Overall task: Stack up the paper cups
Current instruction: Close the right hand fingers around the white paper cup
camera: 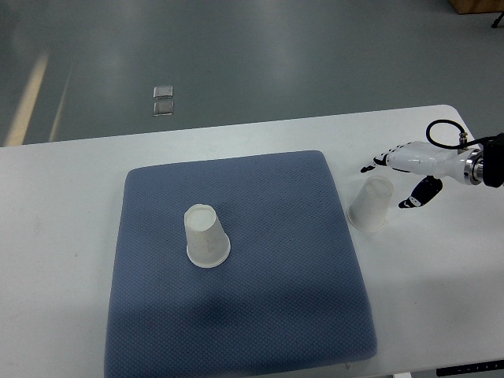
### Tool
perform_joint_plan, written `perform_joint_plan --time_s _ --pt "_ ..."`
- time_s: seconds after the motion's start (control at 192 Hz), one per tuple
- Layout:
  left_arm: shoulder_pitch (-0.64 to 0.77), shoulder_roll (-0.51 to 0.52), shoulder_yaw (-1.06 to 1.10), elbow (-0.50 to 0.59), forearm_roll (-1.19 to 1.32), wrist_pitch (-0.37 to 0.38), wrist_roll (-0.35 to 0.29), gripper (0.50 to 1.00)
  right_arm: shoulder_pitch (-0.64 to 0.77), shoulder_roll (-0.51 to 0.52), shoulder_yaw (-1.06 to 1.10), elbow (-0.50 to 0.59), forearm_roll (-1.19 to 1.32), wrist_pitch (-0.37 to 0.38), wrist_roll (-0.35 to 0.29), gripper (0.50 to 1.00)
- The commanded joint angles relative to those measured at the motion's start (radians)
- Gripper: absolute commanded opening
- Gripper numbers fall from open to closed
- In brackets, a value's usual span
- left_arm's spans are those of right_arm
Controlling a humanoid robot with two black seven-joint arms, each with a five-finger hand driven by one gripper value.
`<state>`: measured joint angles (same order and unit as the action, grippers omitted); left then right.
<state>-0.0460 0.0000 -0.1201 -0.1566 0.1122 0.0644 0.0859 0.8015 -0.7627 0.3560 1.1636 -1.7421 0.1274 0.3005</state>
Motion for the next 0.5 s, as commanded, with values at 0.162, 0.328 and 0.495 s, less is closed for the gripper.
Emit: perform_joint_plan --time_s 0.162,0.328,0.495 --pt "0.0 0.0 -0.001 0.0 0.0 0.0 0.0 1.0 -0.002 0.013 -0.009 0.001 0.001 -0.014 0.0 0.834" --pt "0.0 0.0 0.0 0.0 0.0 0.0 0.0 1.0 -0.001 0.022 -0.009 0.001 0.001 -0.015 0.002 0.829" --pt "0.0 0.0 0.0 0.0 0.0 0.0 0.0 1.0 -0.001 0.037 -0.011 0.001 0.001 -0.015 0.002 0.811"
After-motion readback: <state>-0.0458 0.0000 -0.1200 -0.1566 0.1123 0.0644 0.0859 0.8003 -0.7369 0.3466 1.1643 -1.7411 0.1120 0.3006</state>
